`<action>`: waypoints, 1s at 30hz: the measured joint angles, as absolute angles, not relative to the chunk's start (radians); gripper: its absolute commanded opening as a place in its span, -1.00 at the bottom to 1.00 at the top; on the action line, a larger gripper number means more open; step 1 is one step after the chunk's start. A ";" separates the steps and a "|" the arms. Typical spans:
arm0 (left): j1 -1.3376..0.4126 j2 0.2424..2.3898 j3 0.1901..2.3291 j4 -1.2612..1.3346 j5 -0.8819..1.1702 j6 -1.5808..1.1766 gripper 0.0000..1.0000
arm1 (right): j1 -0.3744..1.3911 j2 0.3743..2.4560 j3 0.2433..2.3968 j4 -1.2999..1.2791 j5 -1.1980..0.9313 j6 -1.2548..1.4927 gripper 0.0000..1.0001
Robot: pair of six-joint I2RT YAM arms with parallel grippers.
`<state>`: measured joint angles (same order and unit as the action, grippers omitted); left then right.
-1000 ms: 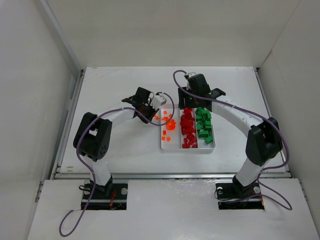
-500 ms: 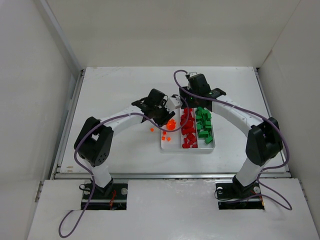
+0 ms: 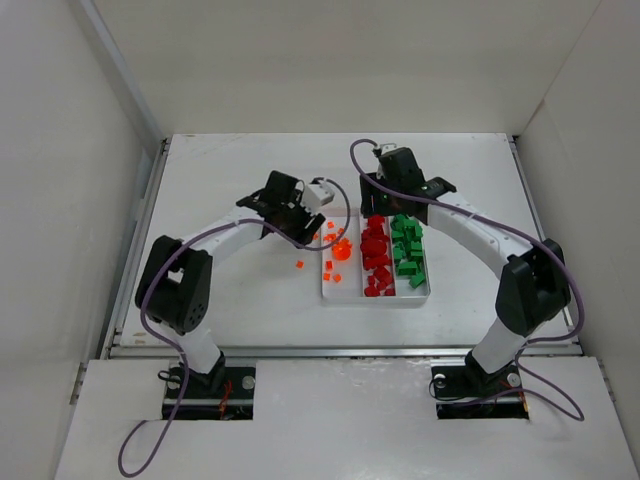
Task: Sort the legos into containers by color
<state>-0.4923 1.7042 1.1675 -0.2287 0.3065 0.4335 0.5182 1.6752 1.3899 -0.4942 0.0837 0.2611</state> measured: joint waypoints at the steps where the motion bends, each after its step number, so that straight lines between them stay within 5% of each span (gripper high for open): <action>1: -0.469 1.685 1.136 -0.225 0.297 0.439 0.21 | 0.518 1.675 1.388 -0.493 0.083 0.261 0.32; 21: -0.487 1.721 0.997 -0.194 0.284 0.394 -0.01 | 0.518 1.673 1.340 -0.493 0.080 0.262 0.32; 30: -0.504 1.725 0.995 -0.187 0.278 0.384 -0.89 | 0.518 1.668 1.340 -0.493 0.081 0.261 0.32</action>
<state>-0.5041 1.7252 0.9951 -0.1875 0.2779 0.3840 0.5182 1.6684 1.3396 -0.4934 0.0807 0.2611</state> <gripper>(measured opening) 0.133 0.661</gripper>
